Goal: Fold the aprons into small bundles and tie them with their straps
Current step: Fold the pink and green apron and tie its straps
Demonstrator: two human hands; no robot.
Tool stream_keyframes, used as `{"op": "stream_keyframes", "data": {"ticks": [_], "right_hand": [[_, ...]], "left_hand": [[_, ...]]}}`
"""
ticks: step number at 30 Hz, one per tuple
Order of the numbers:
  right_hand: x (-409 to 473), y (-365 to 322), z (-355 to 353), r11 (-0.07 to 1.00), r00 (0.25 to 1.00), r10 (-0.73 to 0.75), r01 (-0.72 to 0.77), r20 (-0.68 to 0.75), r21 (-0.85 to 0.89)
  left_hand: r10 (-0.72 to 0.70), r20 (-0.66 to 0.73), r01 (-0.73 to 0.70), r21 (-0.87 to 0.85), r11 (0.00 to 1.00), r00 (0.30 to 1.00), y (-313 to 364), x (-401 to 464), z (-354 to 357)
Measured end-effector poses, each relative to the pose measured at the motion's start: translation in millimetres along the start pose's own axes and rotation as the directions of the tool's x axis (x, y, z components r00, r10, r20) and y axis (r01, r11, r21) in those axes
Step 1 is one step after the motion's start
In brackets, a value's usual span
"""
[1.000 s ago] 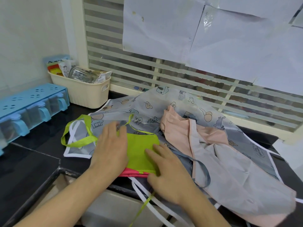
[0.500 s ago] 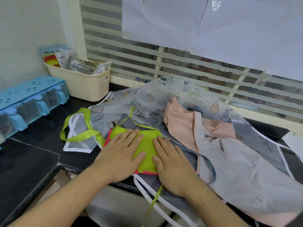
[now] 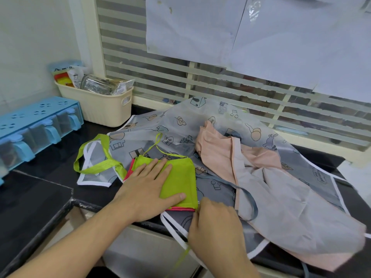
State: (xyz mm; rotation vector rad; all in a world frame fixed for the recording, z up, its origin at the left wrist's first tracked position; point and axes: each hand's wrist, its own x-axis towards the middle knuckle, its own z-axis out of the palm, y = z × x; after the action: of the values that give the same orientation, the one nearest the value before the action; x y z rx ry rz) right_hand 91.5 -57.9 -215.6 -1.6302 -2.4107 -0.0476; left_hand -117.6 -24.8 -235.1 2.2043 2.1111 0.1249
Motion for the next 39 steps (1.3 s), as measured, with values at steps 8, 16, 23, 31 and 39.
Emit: {"op": "stream_keyframes", "data": {"ticks": [8,16,23,31,39], "right_hand": [[-12,1,-27,0.978,0.979,-0.014,-0.029,0.203,0.206],[7,16,-32,0.944,0.973,0.103,-0.16,0.205,0.288],[38,-5,-4,0.921,0.958,0.182,-0.245,0.222,0.302],[67,-11,-14,0.517,0.876,0.216,-0.478,0.431,0.71],[55,-55,-5,0.727,0.994,0.104,-0.067,-0.013,0.683]], "left_hand": [[-0.013,0.005,0.013,0.005,1.0,1.0,-1,2,1],[0.001,-0.001,-0.001,-0.008,1.0,1.0,0,1,0],[0.019,-0.041,-0.02,-0.009,1.0,0.999,0,-2,1],[0.046,-0.171,-0.058,-0.067,0.996,0.984,-4,-5,3],[-0.063,-0.226,-0.014,-0.323,0.946,0.972,-16,0,2]]}}
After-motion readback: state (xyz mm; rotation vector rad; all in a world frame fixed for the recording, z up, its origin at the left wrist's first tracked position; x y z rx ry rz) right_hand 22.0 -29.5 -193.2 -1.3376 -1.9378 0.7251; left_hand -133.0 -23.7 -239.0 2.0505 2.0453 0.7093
